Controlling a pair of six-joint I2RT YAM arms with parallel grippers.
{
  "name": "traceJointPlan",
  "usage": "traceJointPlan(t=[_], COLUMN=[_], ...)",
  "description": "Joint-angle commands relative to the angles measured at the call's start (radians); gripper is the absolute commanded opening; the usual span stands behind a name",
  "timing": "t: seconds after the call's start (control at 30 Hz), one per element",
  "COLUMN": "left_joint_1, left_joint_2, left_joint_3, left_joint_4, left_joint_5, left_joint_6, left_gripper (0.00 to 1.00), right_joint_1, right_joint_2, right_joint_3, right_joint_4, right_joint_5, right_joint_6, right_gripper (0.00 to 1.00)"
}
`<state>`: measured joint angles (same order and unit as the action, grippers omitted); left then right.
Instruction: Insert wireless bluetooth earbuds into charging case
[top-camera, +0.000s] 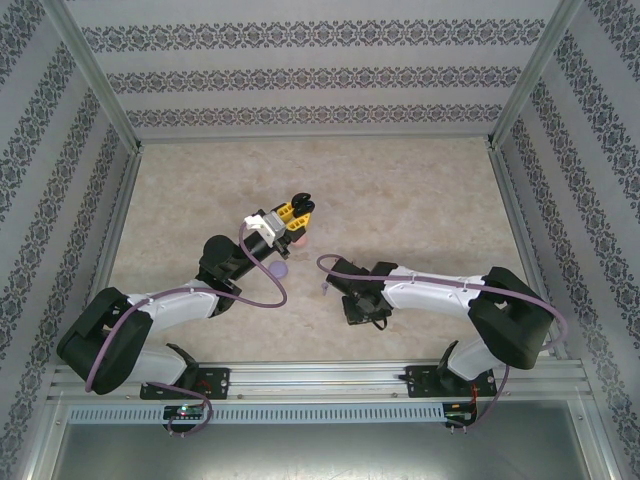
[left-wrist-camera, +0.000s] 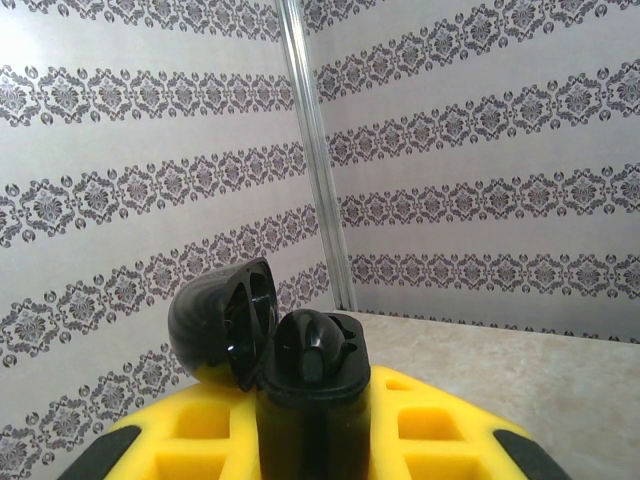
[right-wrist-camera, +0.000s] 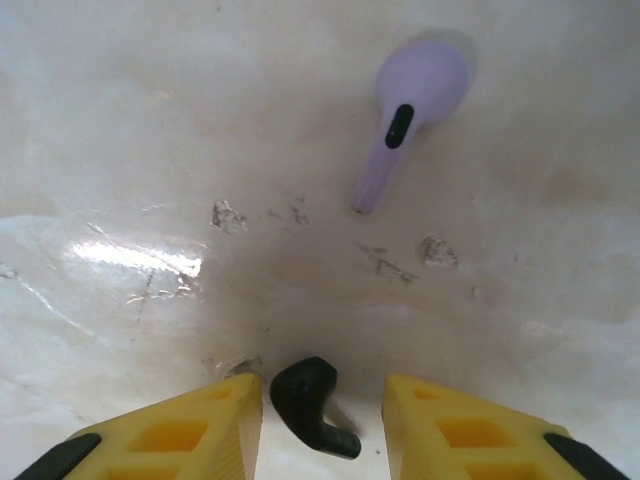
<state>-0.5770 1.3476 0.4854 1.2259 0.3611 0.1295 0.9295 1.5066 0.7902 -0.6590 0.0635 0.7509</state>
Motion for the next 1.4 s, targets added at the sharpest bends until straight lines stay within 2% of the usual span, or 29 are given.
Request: traceJointPlan(t=[0.0, 0.4, 1.07, 1.27, 1.37], left_joint_1=[-0.02, -0.023, -0.024, -0.024, -0.024], left_joint_2=[0.004, 0.008, 0.028, 0.032, 0.034], left_joint_3=[0.005, 0.01, 0.018, 0.024, 0.026], left_joint_4=[0.013, 0.007, 0.014, 0.013, 0.013], left_joint_5=[-0.002, -0.007, -0.005, -0.003, -0.001], left_joint_6=[-0.012, -0.009, -0.005, -0.007, -0.008], left_gripper=[0.0, 0.0, 0.0, 0.0, 0.0], right_joint_1=[-0.009, -0.011, -0.023, -0.027, -0.03], right_joint_2=[0.011, 0.086, 0.065, 0.043, 0.027], right_joint_3=[0.024, 0.071, 0.028, 0.014, 0.012], right_joint_4=[-0.041, -0.04, -0.038, -0.045, -0.051], right_joint_5=[0.014, -0.004, -0.023, -0.024, -0.022], right_joint_6=[-0.06, -0.111, -0.111, -0.11, -0.11], right_gripper=[0.37, 0.34, 0.28, 0.2, 0.22])
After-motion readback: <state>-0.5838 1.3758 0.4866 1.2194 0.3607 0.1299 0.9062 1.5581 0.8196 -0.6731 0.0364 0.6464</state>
